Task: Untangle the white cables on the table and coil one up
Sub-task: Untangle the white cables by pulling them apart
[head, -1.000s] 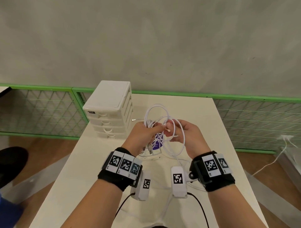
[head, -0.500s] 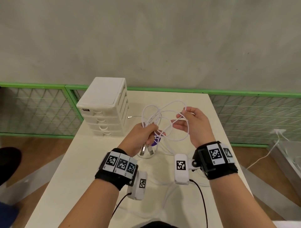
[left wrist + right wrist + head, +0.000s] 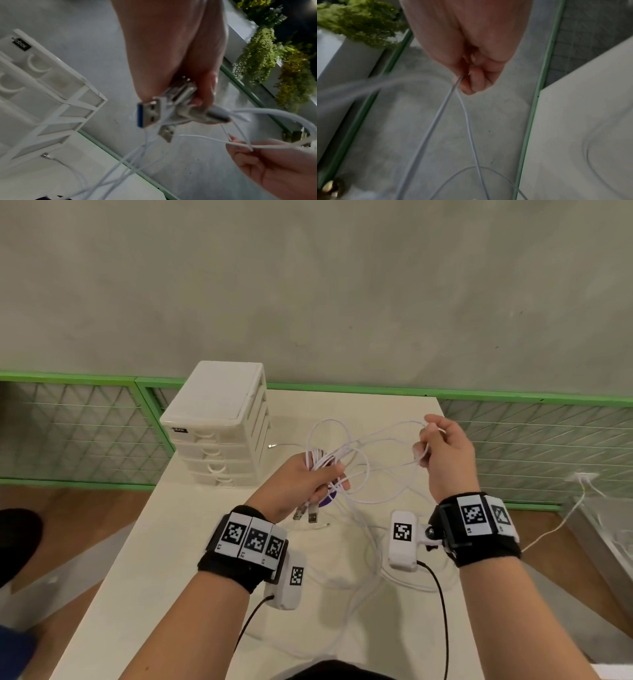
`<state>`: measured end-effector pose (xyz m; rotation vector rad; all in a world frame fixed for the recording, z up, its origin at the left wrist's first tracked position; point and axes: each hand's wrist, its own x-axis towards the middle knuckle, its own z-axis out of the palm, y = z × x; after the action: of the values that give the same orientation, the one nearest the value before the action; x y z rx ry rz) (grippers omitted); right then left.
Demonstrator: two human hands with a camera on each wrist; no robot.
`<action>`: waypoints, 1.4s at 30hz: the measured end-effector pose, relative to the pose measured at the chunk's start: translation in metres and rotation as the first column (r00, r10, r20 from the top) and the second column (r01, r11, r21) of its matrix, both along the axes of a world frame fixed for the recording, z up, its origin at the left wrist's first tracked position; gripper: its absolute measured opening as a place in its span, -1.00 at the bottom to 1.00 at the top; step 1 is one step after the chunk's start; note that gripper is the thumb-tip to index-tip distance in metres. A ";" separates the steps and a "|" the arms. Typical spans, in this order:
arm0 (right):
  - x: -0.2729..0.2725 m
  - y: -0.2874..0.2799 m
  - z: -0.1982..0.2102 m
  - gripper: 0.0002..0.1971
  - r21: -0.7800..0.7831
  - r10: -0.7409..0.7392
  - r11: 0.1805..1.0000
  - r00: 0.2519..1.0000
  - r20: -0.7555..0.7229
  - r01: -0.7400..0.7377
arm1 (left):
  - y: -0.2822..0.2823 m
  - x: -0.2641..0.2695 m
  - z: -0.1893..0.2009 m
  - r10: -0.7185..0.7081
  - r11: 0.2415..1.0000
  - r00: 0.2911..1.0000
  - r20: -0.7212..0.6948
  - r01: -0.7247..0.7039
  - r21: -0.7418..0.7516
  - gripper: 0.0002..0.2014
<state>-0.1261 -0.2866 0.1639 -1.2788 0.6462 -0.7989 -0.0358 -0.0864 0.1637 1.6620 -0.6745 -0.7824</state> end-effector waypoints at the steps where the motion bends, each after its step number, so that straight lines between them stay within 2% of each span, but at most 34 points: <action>1: 0.000 0.001 -0.002 -0.82 0.085 0.026 0.996 0.997 0.075 -0.032 | 0.001 0.002 -0.001 0.035 0.999 0.999 0.009 -0.035 -0.008 -0.71; 3: 0.001 0.008 -0.008 -0.76 0.290 0.068 0.948 0.974 0.214 -0.130 | 0.001 0.006 -0.004 0.102 0.994 0.995 -0.007 -0.102 -0.043 -0.69; 5: 0.001 0.023 -0.017 -0.65 0.386 0.170 0.889 0.961 0.217 -0.244 | -0.003 0.005 -0.007 0.150 0.981 0.985 -0.091 -0.159 -0.109 -0.74; 7: 0.002 0.044 -0.023 -0.62 0.351 0.360 0.857 0.926 0.112 -0.376 | -0.010 0.002 -0.007 0.158 0.969 0.968 -0.196 -0.191 -0.159 -0.79; 9: 0.003 0.060 -0.024 -0.68 0.265 0.496 0.828 0.866 0.065 -0.494 | -0.013 -0.001 -0.006 0.147 0.964 0.956 -0.253 -0.196 -0.180 -0.78; 13: 0.006 0.059 -0.017 -0.78 0.204 0.498 0.837 0.861 0.100 -0.508 | -0.011 -0.001 -0.007 0.140 0.958 0.944 -0.299 -0.206 -0.200 -0.79; 16: 0.005 0.059 -0.017 -0.80 0.164 0.543 0.821 0.837 0.073 -0.547 | -0.011 -0.004 -0.006 0.140 0.951 0.932 -0.334 -0.221 -0.216 -0.79; 20: 0.004 0.062 -0.019 -0.69 0.169 0.618 0.762 0.780 0.099 -0.625 | -0.012 -0.003 -0.008 0.209 0.928 0.911 -0.355 -0.300 -0.223 -0.76; 23: 0.002 0.067 -0.023 -0.63 0.144 0.681 0.722 0.732 0.027 -0.677 | -0.013 0.001 -0.008 0.230 0.902 0.885 -0.404 -0.350 -0.254 -0.74; 27: 0.008 0.076 -0.030 -0.75 0.122 0.638 0.769 0.765 -0.091 -0.627 | -0.012 0.000 -0.005 0.240 0.870 0.854 -0.461 -0.400 -0.288 -0.78; 33: 0.009 0.078 -0.039 -0.95 0.208 0.651 0.744 0.759 -0.016 -0.634 | -0.009 0.001 -0.008 0.195 0.852 0.824 -0.532 -0.411 -0.325 -0.78; 37: 0.011 0.081 -0.039 -0.92 0.129 0.636 0.768 0.771 -0.033 -0.628 | -0.008 0.005 -0.010 0.201 0.849 0.826 -0.526 -0.414 -0.327 -0.81; 40: 0.013 0.081 -0.039 -0.90 0.024 0.548 0.837 0.836 -0.042 -0.547 | -0.007 0.009 -0.013 0.233 0.826 0.804 -0.547 -0.460 -0.325 -0.80; 42: 0.012 0.076 -0.040 -0.89 0.025 0.482 0.876 0.876 -0.012 -0.481 | -0.005 0.013 -0.016 0.260 0.800 0.788 -0.558 -0.500 -0.333 -0.79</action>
<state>-0.1142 -0.2111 0.1235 -1.3530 0.3207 -0.3653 -0.0225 -0.0915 0.1475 1.0380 -0.1165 -0.6300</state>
